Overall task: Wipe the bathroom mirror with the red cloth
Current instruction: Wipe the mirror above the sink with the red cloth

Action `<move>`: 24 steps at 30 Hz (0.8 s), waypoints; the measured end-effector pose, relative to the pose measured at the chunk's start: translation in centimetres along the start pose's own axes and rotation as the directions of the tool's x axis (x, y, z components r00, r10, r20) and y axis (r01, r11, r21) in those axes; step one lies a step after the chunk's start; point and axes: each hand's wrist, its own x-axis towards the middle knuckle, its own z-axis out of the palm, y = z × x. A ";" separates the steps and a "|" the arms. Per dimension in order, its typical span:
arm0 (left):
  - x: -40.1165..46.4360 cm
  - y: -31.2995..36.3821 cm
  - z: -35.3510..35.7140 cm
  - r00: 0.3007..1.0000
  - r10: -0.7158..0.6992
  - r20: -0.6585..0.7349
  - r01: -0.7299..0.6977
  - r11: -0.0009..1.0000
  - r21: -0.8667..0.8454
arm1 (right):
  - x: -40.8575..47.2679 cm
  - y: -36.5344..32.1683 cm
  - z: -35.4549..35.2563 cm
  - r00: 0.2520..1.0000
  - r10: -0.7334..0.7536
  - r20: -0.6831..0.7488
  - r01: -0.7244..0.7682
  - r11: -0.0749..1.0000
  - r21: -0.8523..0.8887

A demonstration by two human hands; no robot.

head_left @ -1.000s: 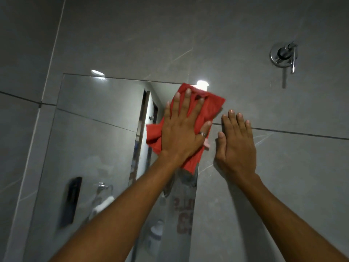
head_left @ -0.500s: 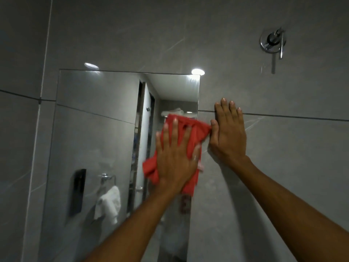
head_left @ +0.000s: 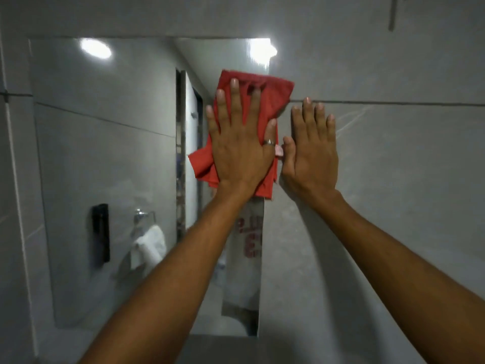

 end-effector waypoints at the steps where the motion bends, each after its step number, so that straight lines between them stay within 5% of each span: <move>1: -3.1 -0.2 0.3 1.000 -0.005 0.007 0.005 1.000 0.008 | -1.2 -0.1 0.3 1.000 0.003 -0.002 -0.003 1.000 0.000; 11: -30.9 -3.7 0.8 0.973 0.019 0.228 -0.039 0.996 0.082 | -15.3 -2.4 1.0 0.989 -0.007 0.151 0.015 0.999 -0.049; 18: -39.1 -4.6 -2.8 0.786 0.023 0.618 -0.024 1.000 -0.008 | -20.7 -2.6 -2.9 0.918 -0.059 0.393 0.044 0.998 0.048; 21: -36.4 -3.8 -3.2 0.827 0.014 0.563 -0.023 1.000 0.009 | -18.7 -1.9 -4.8 0.916 -0.072 0.394 0.013 0.989 0.150; 24: -28.7 -2.6 -1.9 0.932 0.044 0.360 -0.044 0.999 -0.006 | -13.8 -1.1 -5.3 0.952 -0.095 0.292 0.041 0.982 0.185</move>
